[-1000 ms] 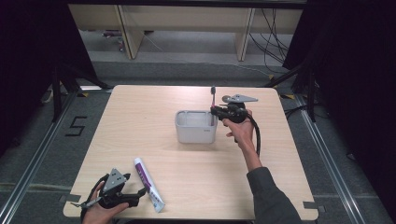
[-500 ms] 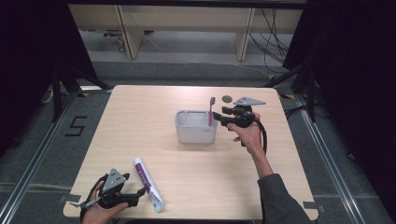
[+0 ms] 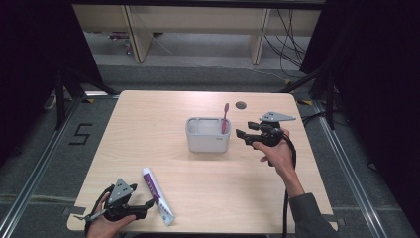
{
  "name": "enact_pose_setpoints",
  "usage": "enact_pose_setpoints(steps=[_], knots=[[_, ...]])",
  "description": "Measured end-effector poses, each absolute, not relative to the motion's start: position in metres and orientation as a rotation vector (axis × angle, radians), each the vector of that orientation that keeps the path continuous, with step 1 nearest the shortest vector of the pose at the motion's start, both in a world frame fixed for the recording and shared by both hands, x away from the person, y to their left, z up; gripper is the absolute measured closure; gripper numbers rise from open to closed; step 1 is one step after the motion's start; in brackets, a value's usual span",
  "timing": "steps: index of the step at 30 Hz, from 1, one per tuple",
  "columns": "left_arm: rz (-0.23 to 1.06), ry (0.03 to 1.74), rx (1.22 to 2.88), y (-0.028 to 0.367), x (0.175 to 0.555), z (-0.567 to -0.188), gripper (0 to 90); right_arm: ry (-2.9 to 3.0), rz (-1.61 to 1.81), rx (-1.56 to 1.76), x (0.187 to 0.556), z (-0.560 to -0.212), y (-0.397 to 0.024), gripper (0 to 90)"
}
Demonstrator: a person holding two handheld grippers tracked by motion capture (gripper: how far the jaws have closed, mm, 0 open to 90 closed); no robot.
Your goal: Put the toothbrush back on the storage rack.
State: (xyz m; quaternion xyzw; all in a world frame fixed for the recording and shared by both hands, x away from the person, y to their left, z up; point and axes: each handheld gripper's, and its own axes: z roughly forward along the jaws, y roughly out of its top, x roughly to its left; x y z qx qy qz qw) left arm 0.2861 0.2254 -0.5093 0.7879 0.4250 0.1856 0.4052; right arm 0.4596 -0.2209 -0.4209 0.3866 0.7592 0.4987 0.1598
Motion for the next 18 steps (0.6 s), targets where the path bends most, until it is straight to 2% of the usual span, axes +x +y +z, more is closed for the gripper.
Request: enact_pose_setpoints(steps=[2,4,6,14,18], knots=[[0.463,1.083,1.949,0.223,0.286,-0.51,16.5,2.178,1.409,1.111,0.456,-0.422,-0.223,35.6],[0.468,1.071,1.992,0.225,0.286,-0.509,16.5,2.191,1.396,1.126,0.452,-0.423,-0.226,34.7],[0.464,1.086,1.953,0.223,0.286,-0.51,16.5,2.188,1.378,1.12,0.45,-0.425,-0.228,34.5],[0.486,1.074,1.996,0.227,0.283,-0.508,16.5,2.199,1.372,1.128,0.438,-0.431,-0.234,33.2],[0.488,1.092,1.962,0.226,0.282,-0.509,16.6,2.192,1.364,1.116,0.432,-0.43,-0.237,33.0]])
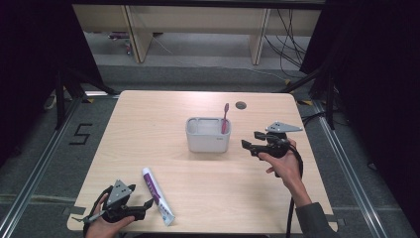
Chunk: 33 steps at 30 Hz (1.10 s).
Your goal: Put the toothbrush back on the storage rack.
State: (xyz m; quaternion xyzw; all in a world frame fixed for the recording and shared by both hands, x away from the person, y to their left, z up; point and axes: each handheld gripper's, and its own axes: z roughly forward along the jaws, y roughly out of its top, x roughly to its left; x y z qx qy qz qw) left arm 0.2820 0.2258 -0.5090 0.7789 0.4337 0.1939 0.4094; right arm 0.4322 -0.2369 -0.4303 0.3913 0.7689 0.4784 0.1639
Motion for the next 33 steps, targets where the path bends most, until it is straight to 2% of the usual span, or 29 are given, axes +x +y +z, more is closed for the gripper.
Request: enact_pose_setpoints(steps=[16,18,33], knots=[[0.48,1.074,1.993,0.226,0.283,-0.508,16.5,2.21,1.327,1.137,0.409,-0.447,-0.239,30.6],[0.475,1.088,1.955,0.224,0.282,-0.509,16.5,2.217,1.303,1.118,0.407,-0.45,-0.241,30.2],[0.486,1.099,1.958,0.226,0.282,-0.509,16.5,2.293,1.259,1.102,0.389,-0.465,-0.232,29.7]])
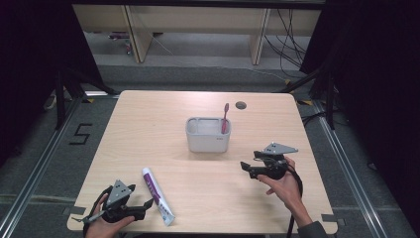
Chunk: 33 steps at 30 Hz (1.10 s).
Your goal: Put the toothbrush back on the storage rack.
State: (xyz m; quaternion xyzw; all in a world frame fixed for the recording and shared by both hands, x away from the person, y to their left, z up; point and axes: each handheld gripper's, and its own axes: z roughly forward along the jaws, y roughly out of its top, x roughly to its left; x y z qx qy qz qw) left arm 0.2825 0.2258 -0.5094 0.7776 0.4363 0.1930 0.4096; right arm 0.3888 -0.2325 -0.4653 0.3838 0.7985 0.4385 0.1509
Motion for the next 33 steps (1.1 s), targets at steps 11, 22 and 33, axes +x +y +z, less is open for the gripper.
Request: enact_pose_setpoints(steps=[11,22,33], knots=[[0.488,1.079,1.981,0.227,0.283,-0.508,16.5,2.334,1.229,1.12,0.373,-0.474,-0.229,26.7],[0.488,1.095,1.962,0.226,0.283,-0.508,16.5,2.401,1.176,1.086,0.357,-0.482,-0.232,24.9],[0.494,1.088,1.979,0.227,0.283,-0.508,16.5,2.413,1.184,1.123,0.34,-0.488,-0.235,21.1]])
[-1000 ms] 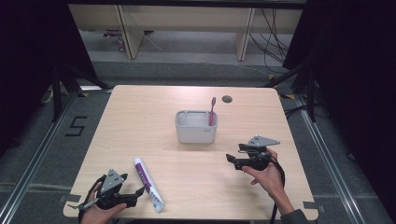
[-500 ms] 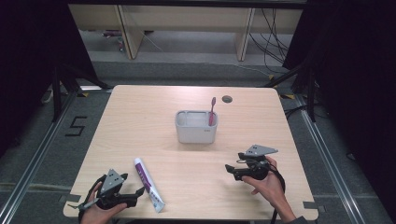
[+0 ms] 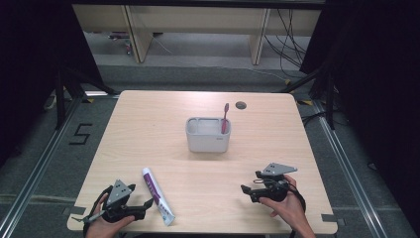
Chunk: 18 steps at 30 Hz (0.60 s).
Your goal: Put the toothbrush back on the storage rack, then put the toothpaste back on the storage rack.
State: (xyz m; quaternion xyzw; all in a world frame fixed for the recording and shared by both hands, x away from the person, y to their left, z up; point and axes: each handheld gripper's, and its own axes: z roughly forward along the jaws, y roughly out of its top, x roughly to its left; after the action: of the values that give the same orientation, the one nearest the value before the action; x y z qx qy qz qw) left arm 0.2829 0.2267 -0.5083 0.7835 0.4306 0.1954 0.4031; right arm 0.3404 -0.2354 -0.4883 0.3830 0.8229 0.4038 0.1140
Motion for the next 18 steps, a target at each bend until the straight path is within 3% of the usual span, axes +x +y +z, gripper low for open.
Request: enact_pose_setpoints(steps=[18], knots=[[0.482,1.05,1.948,0.225,0.282,-0.506,16.6,2.424,1.163,1.124,0.323,-0.493,-0.245,21.1]])
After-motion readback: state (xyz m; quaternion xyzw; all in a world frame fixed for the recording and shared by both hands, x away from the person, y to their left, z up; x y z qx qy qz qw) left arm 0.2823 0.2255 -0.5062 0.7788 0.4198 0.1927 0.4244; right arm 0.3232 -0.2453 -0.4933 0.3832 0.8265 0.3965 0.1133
